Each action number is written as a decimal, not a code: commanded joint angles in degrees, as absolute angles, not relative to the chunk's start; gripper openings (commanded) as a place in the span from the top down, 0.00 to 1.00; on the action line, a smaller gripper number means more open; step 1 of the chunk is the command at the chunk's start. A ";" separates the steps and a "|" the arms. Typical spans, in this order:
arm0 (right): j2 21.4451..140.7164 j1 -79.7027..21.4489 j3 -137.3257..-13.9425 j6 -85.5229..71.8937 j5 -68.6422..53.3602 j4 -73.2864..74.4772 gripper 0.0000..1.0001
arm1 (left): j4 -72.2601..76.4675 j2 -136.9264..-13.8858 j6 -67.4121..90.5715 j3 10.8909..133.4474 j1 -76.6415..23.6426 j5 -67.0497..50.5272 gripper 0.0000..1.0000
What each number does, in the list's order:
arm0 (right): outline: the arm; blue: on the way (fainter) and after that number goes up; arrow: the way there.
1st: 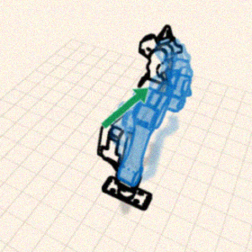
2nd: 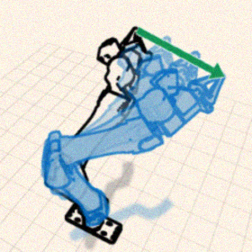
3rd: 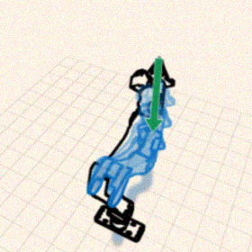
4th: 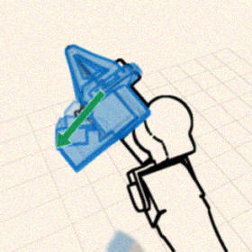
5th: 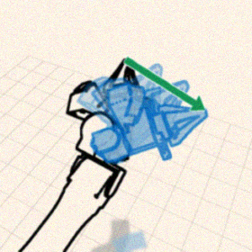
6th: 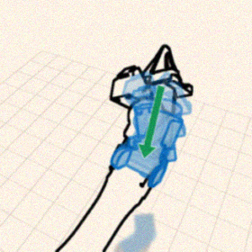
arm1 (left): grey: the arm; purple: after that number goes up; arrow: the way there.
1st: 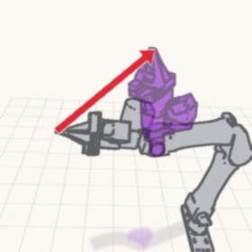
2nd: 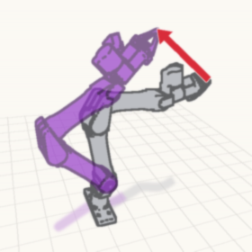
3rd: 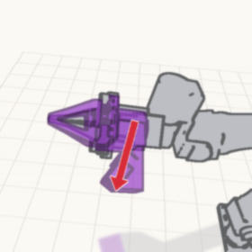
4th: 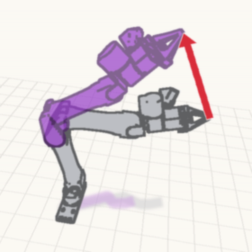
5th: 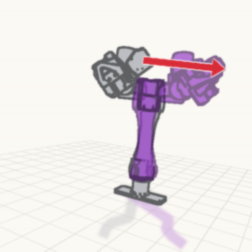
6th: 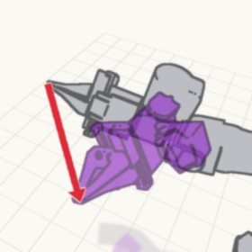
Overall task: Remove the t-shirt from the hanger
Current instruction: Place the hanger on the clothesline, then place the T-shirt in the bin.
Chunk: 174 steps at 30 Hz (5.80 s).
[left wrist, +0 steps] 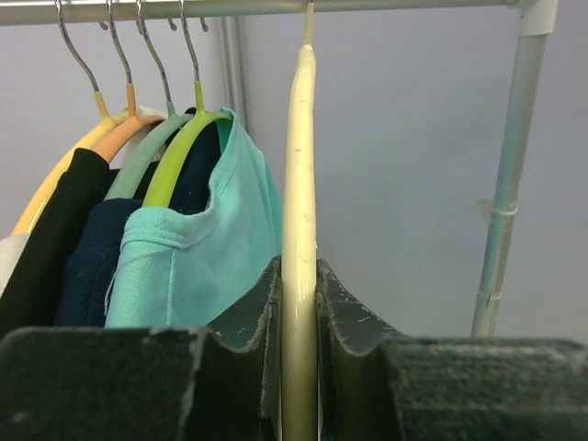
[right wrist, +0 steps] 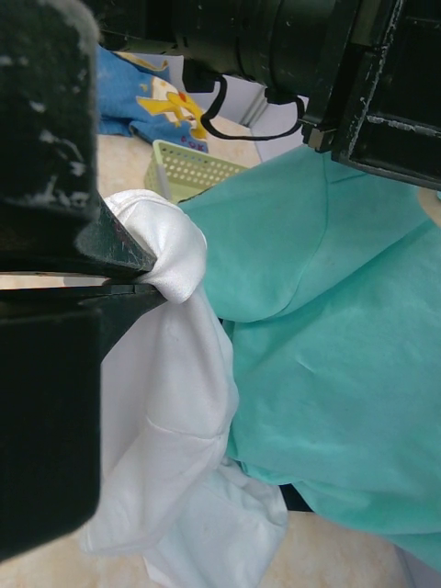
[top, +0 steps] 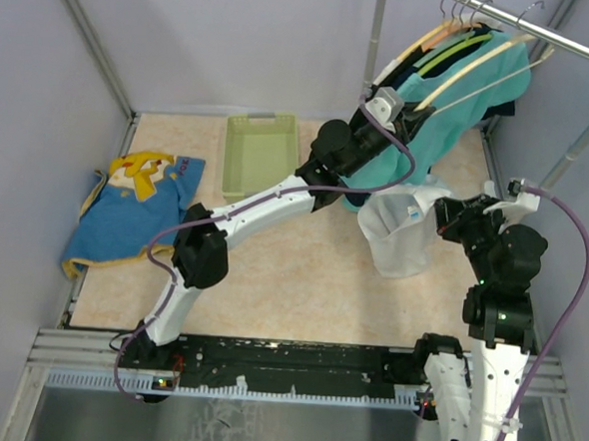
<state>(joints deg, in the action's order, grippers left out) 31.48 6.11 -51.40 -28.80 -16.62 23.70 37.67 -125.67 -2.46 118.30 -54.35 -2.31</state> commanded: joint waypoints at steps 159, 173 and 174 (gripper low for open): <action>42.01 -43.25 -71.88 -12.66 23.28 26.15 0.13 | -17.47 -108.19 16.08 97.90 -16.56 -2.60 0.01; 39.02 -43.26 -70.73 -12.33 25.71 22.84 0.01 | 3.46 -89.17 20.07 82.62 -17.08 -18.81 0.01; 38.35 -43.25 -70.30 -12.00 25.94 21.97 0.01 | 7.02 -87.19 20.88 80.62 -17.32 -21.53 0.01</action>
<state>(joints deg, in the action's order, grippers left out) 40.80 -42.96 -69.14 -13.04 23.90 26.94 -7.84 -94.78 17.78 86.28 -16.51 -10.83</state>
